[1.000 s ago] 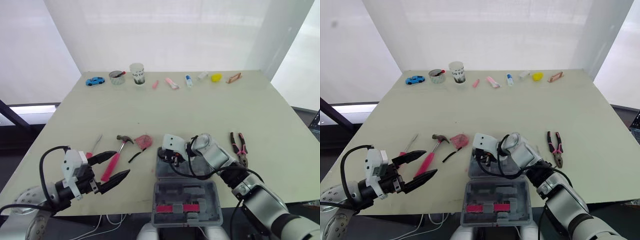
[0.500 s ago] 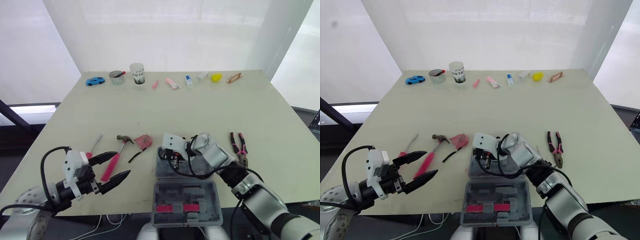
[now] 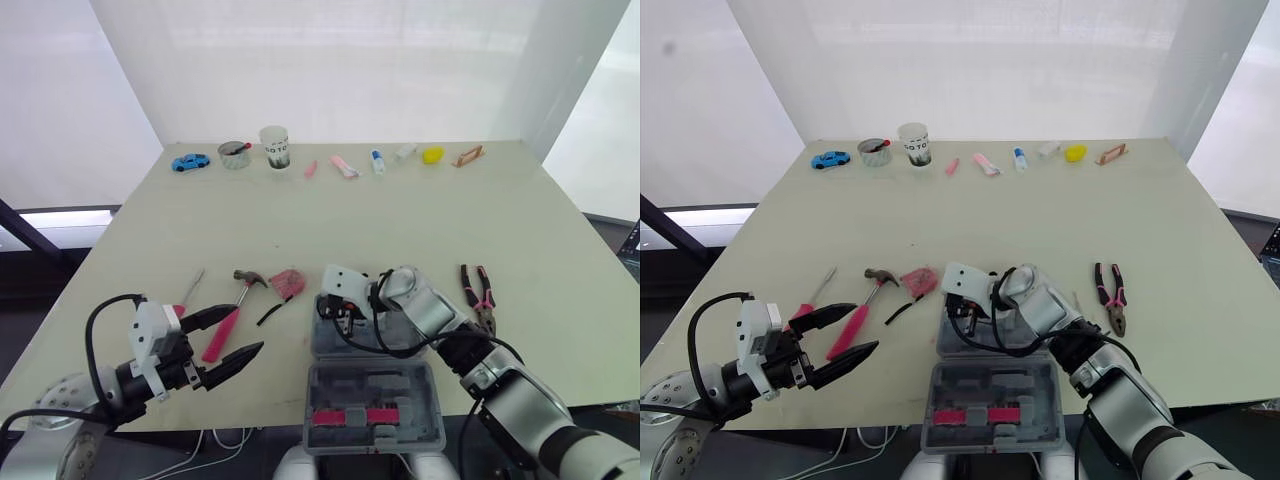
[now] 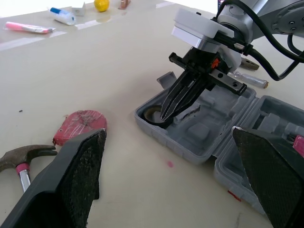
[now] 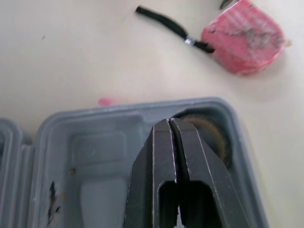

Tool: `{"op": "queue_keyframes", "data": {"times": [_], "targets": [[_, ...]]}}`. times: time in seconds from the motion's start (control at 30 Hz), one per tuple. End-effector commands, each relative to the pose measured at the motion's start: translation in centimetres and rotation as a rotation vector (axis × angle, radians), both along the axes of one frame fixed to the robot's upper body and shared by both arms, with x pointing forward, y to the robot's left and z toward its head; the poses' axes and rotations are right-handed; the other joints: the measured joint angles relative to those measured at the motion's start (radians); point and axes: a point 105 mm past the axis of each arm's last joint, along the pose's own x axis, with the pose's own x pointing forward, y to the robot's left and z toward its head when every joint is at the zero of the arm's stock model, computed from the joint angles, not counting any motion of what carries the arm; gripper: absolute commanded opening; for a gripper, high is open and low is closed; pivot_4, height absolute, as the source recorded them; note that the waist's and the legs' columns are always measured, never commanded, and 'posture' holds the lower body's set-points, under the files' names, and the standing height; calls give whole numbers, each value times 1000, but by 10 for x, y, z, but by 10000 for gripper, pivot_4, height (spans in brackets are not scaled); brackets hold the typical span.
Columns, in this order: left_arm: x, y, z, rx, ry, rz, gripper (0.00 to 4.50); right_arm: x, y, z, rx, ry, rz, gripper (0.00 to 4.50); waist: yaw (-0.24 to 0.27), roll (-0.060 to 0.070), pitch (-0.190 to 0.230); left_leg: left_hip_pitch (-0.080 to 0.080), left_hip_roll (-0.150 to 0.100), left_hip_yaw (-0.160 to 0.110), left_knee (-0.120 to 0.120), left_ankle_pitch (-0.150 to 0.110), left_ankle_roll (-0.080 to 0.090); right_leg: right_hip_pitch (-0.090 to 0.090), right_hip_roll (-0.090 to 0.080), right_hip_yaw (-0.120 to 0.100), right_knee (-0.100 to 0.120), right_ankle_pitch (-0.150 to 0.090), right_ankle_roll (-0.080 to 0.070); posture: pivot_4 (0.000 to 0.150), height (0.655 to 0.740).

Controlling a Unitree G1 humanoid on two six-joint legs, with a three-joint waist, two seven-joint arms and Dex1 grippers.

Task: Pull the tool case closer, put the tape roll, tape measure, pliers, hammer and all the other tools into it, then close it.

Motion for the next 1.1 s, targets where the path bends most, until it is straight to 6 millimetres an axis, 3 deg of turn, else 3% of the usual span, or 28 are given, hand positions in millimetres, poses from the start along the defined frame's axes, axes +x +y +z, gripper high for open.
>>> {"op": "queue_keyframes", "data": {"times": [0.03,0.33,0.9,1.1], "targets": [[0,1,6,9,-30,-1,45000,0,9,21,92,-42,11,527,0,0,0,0,0,0,0,0,0,0,0,0,0,0,0,1500,7400],[0,1,6,8,-31,-4,45000,3,16,24,182,-55,-32,527,0,0,0,0,0,0,0,0,0,0,0,0,0,0,0,1500,7400],[0,1,8,12,-32,-7,45000,12,11,-5,198,-29,-94,527,-1,0,0,0,0,0,0,0,0,0,0,0,0,0,0,1500,7400],[0,2,7,11,-28,-8,45000,7,21,23,355,-22,-64,527,-1,0,0,0,0,-1,0,0,0,0,0,0,0,0,0,1500,7400]]}}
